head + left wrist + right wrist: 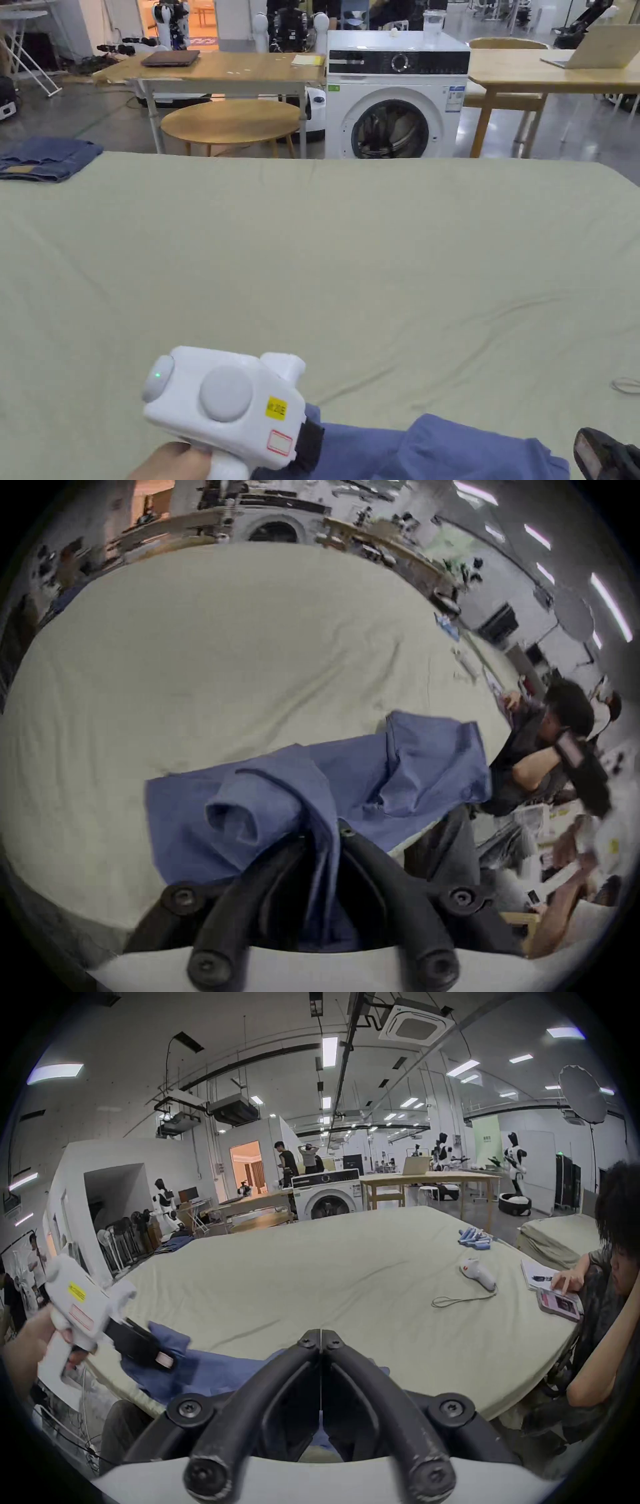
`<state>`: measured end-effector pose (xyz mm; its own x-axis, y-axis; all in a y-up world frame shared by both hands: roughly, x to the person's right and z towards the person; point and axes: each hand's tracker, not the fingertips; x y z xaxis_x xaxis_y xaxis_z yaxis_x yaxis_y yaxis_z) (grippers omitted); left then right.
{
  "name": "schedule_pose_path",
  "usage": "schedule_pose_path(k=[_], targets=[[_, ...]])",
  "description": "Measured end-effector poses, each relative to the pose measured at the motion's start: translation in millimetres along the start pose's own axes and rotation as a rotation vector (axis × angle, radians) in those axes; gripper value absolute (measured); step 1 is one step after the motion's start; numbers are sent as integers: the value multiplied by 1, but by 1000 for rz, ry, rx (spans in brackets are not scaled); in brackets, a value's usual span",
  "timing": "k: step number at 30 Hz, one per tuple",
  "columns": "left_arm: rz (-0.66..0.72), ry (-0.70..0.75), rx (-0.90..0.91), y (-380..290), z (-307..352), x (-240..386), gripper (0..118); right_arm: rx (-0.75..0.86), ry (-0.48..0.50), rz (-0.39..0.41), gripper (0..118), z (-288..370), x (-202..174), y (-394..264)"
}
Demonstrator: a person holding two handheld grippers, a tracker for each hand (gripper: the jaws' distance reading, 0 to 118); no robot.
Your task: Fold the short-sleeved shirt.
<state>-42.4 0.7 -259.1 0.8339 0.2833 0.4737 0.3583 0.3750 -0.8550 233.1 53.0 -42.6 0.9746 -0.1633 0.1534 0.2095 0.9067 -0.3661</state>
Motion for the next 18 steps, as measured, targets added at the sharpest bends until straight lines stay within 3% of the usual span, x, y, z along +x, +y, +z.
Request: schedule_pose_path(k=[1,2,3,4,8,9,12,13,18], targets=[[5,9,6,-1,-13,9,13,-8,-5,-2,0,0,2,-2],[-16,8,2,1,-27,13,44,-15,-13,-3,0,0,3,-3],[-9,1,9,1,-35,14,88,-22,-18,-5,0,0,7,-6],[-3,-12,14,2,-40,13,114,-28,-23,-9,0,1,10,-8],[84,-166,91,-1,-11,0,109,-40,-41,-19,0,-1,17,-9],[115,-181,114,-3,3,-6,103,-43,-42,-20,0,-3,19,-9],[181,-199,201,-14,33,-39,26,-50,-39,-23,0,-7,15,-8],[230,-210,228,-17,39,-49,8,-53,-36,-23,0,-9,15,-7],[299,-252,160,-27,19,-71,6,-61,-18,-30,0,-16,13,-8]])
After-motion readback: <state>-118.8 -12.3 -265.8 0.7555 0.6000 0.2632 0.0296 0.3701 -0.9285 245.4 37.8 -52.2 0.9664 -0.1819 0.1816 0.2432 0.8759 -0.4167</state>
